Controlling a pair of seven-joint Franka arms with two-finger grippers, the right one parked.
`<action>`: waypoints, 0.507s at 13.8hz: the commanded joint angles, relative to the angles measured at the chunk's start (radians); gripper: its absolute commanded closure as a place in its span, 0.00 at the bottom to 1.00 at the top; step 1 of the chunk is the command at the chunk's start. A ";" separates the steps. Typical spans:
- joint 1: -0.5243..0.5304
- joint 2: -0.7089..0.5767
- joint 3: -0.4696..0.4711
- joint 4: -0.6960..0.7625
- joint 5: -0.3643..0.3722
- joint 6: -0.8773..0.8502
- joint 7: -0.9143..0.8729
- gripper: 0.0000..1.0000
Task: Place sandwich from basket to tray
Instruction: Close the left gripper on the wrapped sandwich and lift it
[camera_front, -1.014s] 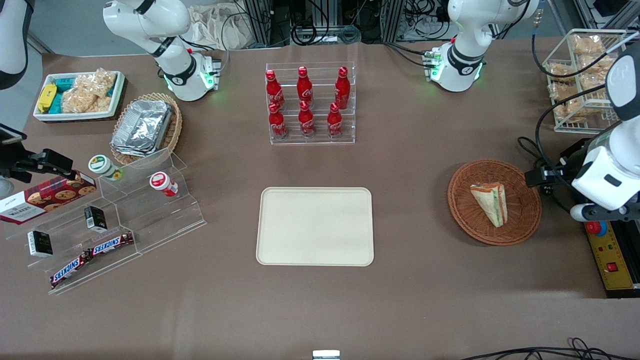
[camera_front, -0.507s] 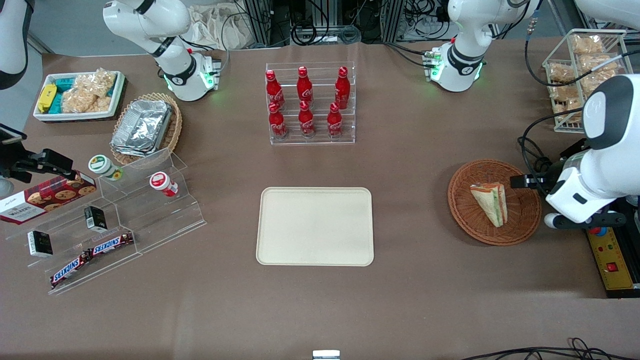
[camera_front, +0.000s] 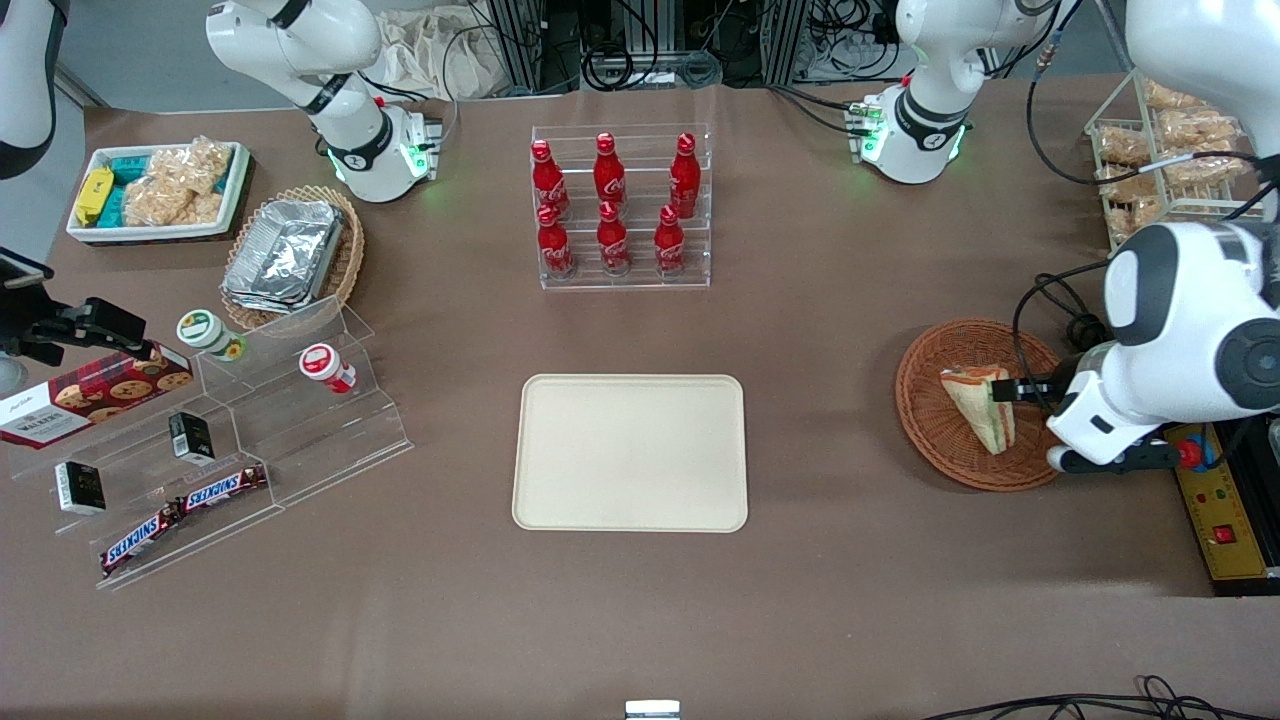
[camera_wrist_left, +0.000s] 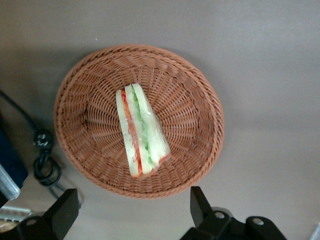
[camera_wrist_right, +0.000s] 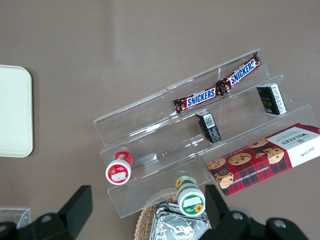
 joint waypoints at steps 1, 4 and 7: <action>0.028 -0.060 -0.001 -0.190 -0.007 0.173 -0.038 0.01; 0.054 -0.050 -0.001 -0.325 -0.011 0.378 -0.058 0.01; 0.070 -0.028 -0.001 -0.393 -0.014 0.498 -0.124 0.01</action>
